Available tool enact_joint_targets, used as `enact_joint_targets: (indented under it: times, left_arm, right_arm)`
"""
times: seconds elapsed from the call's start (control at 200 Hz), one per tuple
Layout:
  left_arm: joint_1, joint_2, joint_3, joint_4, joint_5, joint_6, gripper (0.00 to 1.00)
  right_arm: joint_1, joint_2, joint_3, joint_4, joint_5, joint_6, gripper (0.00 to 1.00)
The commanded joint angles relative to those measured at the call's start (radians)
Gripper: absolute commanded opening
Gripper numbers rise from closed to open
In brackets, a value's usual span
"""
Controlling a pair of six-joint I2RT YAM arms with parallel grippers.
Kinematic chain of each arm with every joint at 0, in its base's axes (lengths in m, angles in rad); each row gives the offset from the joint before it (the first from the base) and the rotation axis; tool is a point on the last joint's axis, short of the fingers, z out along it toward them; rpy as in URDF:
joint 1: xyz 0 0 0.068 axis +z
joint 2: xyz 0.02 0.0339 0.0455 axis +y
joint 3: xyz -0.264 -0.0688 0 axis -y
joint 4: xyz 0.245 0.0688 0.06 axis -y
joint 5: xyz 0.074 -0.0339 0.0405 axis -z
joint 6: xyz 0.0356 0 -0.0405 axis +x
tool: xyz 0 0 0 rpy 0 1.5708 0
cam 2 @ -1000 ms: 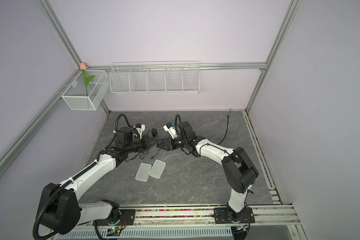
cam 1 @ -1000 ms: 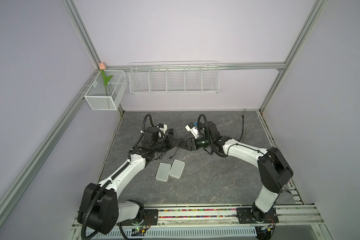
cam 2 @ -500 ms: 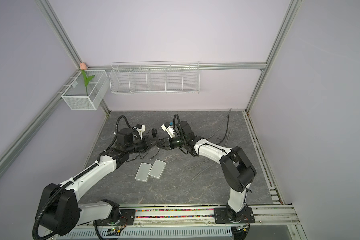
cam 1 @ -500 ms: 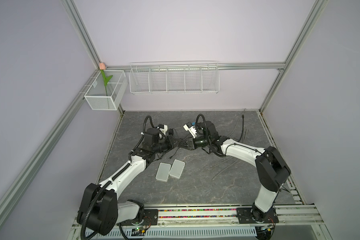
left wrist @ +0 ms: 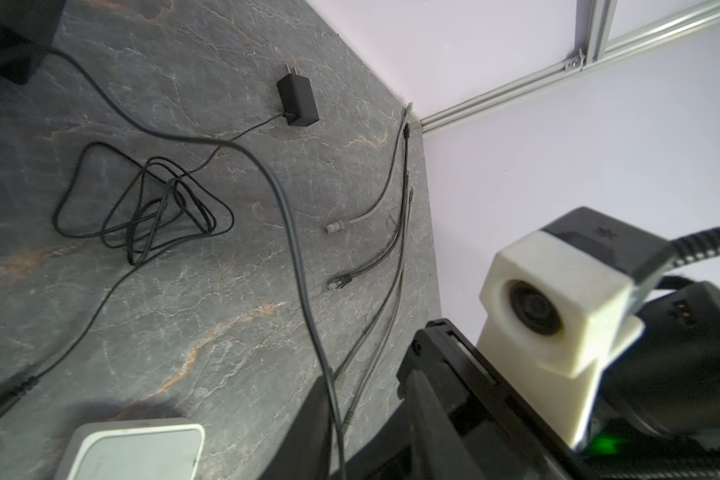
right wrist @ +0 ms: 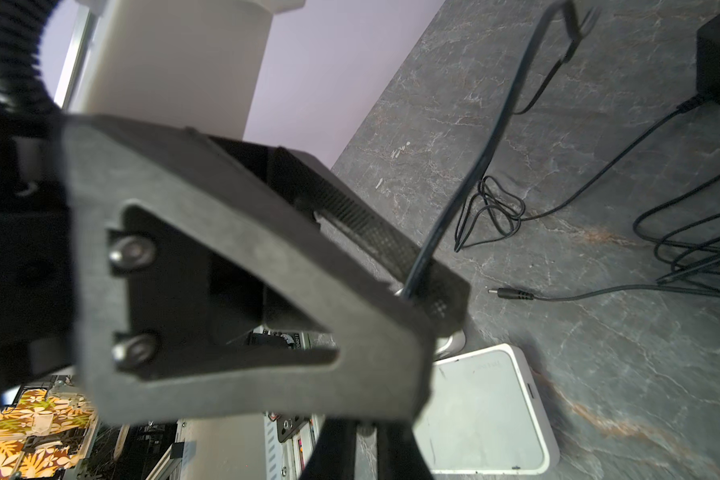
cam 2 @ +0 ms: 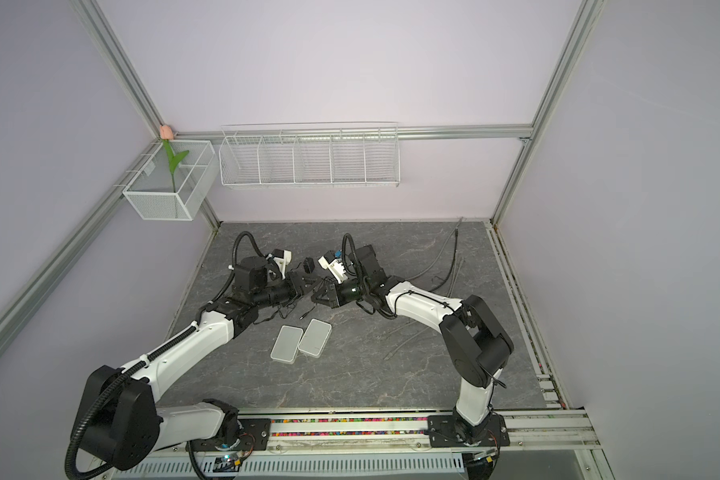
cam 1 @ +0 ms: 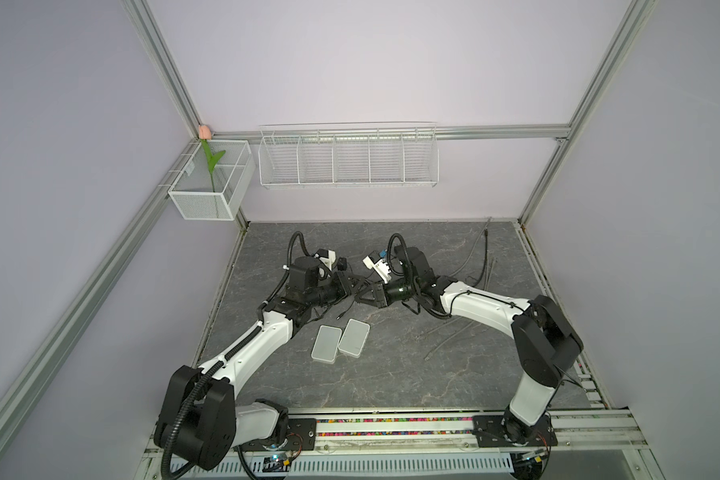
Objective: Insert the plug into the switch port
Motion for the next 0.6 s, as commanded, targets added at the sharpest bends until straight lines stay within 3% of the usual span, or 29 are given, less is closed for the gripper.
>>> enact_joint_targets:
  times: [0.0,0.205,0.28,0.33,0.385,0.445,0.595]
  left_arm:
    - [-0.003,0.010,0.021,0.008,-0.007,0.000,0.22]
    - [-0.004,-0.003,0.029,-0.036,-0.030,0.027,0.00]
    - [-0.004,-0.011,0.025,-0.043,-0.038,0.032,0.00]
    - [-0.003,-0.016,0.023,-0.045,-0.039,0.036,0.00]
    - [-0.004,-0.024,0.021,-0.045,-0.037,0.040,0.00]
    - [-0.004,-0.032,0.018,-0.045,-0.037,0.042,0.00]
    - [-0.003,-0.054,0.009,-0.037,-0.032,0.047,0.00]
  right_arm:
    - [0.006,-0.055,-0.026,-0.022,0.011,-0.021,0.08]
    - [0.012,-0.075,-0.031,-0.052,0.031,-0.040,0.08]
    - [0.012,-0.084,-0.033,-0.062,0.039,-0.044,0.10]
    - [0.012,-0.090,-0.034,-0.063,0.030,-0.044,0.14]
    - [0.010,-0.100,-0.038,-0.066,0.031,-0.044,0.28]
    - [0.007,-0.118,-0.048,-0.062,0.026,-0.043,0.35]
    - [-0.027,-0.161,-0.114,0.076,-0.048,0.029,0.45]
